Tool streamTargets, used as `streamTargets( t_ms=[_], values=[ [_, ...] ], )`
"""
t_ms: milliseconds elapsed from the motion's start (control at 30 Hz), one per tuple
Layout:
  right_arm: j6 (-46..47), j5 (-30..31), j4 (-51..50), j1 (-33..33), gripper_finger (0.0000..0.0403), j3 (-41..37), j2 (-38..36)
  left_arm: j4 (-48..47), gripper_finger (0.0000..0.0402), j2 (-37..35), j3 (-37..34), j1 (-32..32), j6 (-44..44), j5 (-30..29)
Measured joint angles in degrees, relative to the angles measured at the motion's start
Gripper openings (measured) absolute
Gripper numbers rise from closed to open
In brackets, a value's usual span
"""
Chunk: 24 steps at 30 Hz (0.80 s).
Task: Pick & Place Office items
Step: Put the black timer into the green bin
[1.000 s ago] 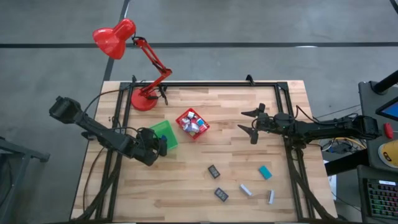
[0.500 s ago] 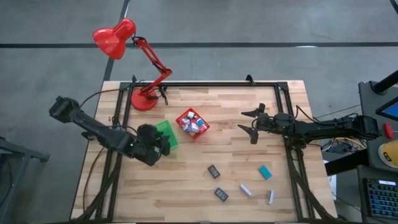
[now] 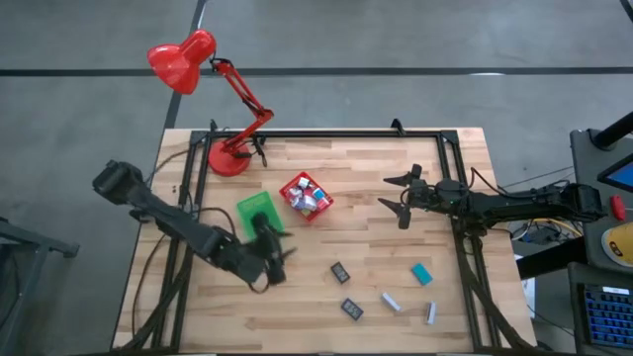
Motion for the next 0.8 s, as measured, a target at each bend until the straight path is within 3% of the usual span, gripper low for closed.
streamTargets(
  t_ms=[67,333,500,800],
  values=[
    [-0.02,0.0,-0.01,0.0,0.0302,0.0,0.0,4.82,0.0198,2.65,0.0,-0.04,13.06,4.72],
    [-0.02,0.01,0.0,0.0,0.0298,0.0,0.02,12.39,0.0198,11.44,1.83,0.58,45.97,23.54],
    [-0.02,0.02,0.0,0.0,0.0306,0.0,0.0,13.02,0.0198,15.38,7.42,5.94,47.01,30.29],
    [-0.02,0.0,-0.02,0.0,0.0308,0.0,0.0,11.06,0.0198,21.92,13.03,16.17,52.62,52.1]
  ],
)
